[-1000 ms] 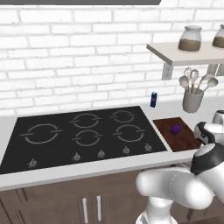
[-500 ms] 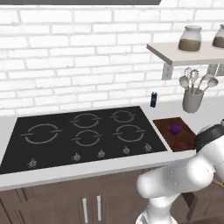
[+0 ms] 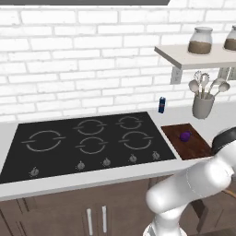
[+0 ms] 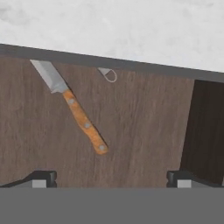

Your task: Place the appropriate cutting tool for cutting the eggplant skin on the cutting board.

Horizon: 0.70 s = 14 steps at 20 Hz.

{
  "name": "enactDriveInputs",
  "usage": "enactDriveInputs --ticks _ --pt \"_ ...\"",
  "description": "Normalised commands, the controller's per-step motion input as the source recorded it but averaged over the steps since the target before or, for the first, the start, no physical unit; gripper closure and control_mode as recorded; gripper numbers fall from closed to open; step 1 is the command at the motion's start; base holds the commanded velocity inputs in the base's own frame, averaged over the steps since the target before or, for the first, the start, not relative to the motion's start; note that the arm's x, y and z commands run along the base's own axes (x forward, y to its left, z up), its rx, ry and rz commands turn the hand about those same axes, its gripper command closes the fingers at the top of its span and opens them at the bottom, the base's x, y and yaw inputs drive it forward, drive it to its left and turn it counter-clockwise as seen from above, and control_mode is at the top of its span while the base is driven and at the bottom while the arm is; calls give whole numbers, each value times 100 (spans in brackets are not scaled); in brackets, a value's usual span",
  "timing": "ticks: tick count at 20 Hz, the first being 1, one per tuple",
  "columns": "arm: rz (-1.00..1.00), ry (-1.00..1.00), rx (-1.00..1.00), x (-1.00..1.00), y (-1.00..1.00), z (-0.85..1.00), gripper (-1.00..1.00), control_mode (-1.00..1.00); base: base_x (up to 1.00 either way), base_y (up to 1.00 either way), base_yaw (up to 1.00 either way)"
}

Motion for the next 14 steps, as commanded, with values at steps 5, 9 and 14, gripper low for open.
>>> enactDriveInputs --ticks 5,9,14 --pt "0 0 -1 -9 0 -9 -100 -100 0 0 0" --pt "0 0 0 -28 0 -10 -100 -100 0 0 0" --pt "0 0 0 -33 0 -10 -100 -100 0 0 0"
